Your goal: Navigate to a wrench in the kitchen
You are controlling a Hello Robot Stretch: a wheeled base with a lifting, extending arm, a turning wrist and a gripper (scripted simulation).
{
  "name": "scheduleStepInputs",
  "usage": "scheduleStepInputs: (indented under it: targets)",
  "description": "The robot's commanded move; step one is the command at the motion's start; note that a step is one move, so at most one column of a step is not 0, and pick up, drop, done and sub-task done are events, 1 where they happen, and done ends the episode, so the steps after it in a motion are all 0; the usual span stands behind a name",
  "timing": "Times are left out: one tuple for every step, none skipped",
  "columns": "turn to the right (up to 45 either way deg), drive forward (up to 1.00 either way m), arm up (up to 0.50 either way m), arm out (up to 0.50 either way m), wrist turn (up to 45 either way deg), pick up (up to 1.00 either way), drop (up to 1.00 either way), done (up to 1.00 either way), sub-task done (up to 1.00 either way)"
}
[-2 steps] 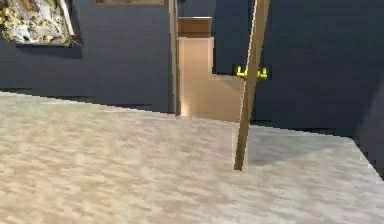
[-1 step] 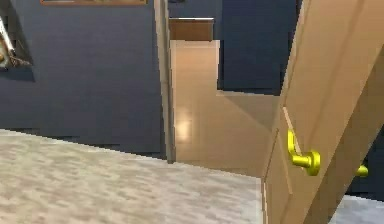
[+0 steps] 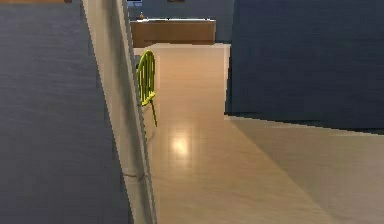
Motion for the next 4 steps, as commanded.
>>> scheduleStepInputs:
  targets:
    - [9.0, 0.00, 0.00, 0.00, 0.0, 0.00, 0.00, 0.00, 0.00]
    - [0.0, 0.30, 0.00, 0.00, 0.0, 0.00, 0.00, 0.00, 0.00]
    - [-12.0, 0.00, 0.00, 0.00, 0.0, 0.00, 0.00, 0.00, 0.00]
    - [0.0, 0.50, 0.00, 0.00, 0.0, 0.00, 0.00, 0.00, 0.00]
